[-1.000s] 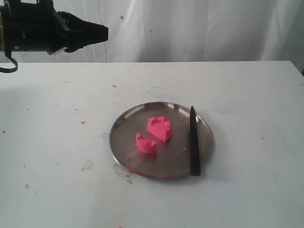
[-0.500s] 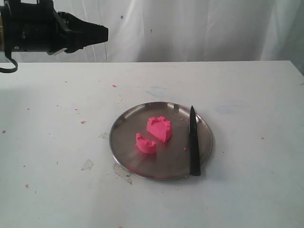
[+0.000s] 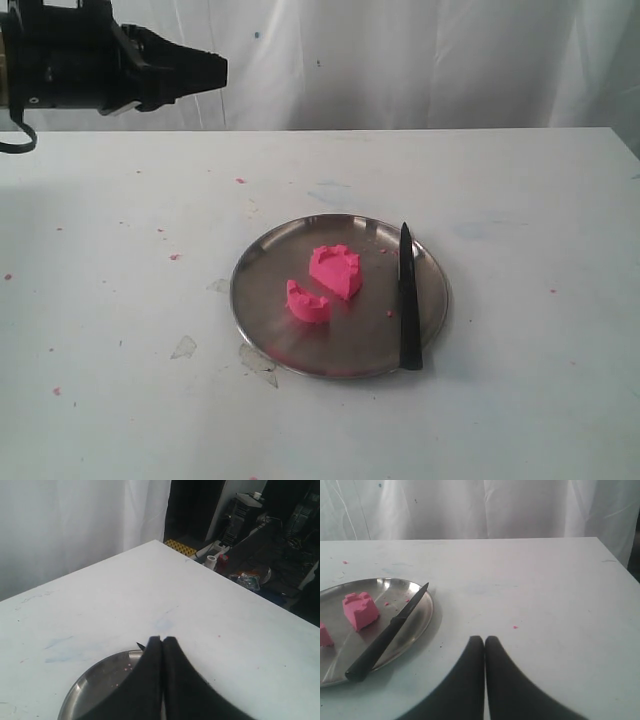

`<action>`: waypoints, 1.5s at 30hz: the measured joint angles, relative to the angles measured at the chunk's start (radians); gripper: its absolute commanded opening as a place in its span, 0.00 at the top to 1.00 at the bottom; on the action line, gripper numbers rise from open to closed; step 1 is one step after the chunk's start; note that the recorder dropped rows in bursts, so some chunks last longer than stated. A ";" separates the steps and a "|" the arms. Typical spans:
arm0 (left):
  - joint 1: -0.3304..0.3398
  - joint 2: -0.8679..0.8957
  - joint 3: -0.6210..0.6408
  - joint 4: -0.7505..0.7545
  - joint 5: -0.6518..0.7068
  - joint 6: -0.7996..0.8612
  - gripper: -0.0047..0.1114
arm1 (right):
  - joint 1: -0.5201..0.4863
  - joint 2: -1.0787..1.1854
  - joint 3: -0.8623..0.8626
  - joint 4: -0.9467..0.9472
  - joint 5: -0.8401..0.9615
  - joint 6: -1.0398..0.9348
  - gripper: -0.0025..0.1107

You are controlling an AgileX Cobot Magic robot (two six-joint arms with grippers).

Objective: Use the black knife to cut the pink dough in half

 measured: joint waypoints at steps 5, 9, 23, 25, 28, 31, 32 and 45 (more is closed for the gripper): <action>0.000 -0.082 0.000 0.001 0.032 0.005 0.96 | 0.000 0.000 0.000 0.000 0.000 0.000 0.98; 0.000 -0.243 0.059 -0.084 0.041 0.005 0.96 | 0.000 0.000 0.000 0.000 0.000 0.000 0.98; -0.002 -0.935 0.783 -1.125 0.171 0.739 0.96 | 0.000 0.000 0.000 0.000 0.000 0.000 0.98; -0.023 -1.006 0.878 -1.328 0.131 0.935 0.96 | 0.000 0.000 0.000 0.000 0.000 0.000 0.98; -0.043 -1.077 0.966 -1.472 0.133 1.118 0.96 | 0.000 0.000 0.000 0.000 0.000 0.000 0.98; -0.045 -1.142 1.034 -1.539 0.137 1.219 0.96 | 0.000 0.000 0.000 0.000 0.000 0.000 0.98; -0.045 -1.158 1.047 -1.549 0.146 1.231 0.96 | 0.000 0.000 0.000 0.000 0.000 0.000 0.98; -0.045 -1.347 1.061 -1.638 0.583 1.342 0.96 | 0.000 0.000 0.000 0.000 0.000 0.000 0.98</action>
